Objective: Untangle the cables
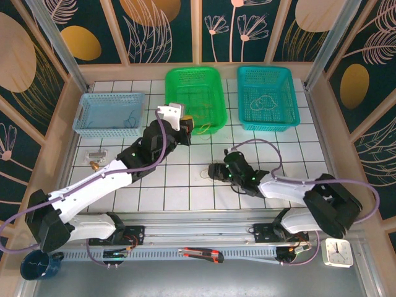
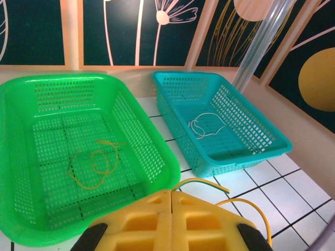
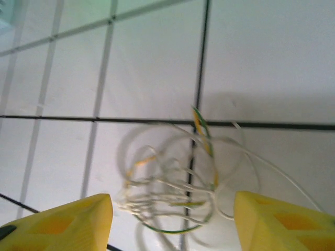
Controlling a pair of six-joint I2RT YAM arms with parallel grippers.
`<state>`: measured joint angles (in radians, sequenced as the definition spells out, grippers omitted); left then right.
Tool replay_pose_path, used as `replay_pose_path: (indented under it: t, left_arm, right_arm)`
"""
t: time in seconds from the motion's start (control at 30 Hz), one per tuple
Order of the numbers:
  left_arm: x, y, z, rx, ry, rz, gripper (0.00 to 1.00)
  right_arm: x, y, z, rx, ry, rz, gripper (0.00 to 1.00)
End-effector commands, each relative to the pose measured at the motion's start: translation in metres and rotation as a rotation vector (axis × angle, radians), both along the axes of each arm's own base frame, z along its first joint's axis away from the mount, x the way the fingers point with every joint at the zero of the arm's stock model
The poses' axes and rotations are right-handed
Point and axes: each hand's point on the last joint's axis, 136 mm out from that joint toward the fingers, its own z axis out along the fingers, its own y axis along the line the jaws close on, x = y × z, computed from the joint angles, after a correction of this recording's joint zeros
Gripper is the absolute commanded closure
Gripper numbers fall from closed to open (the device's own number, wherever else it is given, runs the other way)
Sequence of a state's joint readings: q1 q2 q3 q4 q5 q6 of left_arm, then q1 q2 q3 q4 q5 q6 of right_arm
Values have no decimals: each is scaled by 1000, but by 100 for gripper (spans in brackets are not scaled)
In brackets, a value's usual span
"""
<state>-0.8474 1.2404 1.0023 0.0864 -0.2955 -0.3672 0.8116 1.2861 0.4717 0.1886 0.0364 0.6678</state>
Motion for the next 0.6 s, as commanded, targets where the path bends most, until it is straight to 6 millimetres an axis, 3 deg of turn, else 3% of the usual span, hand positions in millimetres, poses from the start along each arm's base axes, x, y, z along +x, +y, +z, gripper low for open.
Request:
replay_pose_path:
  t: [0.0, 0.27, 0.57]
  left_arm:
    - [5, -2, 16, -10, -39, 15, 100]
    - [6, -9, 20, -3, -37, -10, 100]
    - [5, -20, 21, -3, -25, -55, 100]
  right_arm:
    - [6, 1, 42, 20, -81, 11, 37]
    - [4, -4, 120, 92, -322, 94, 32]
    - [0, -3, 179, 166, -524, 207, 31]
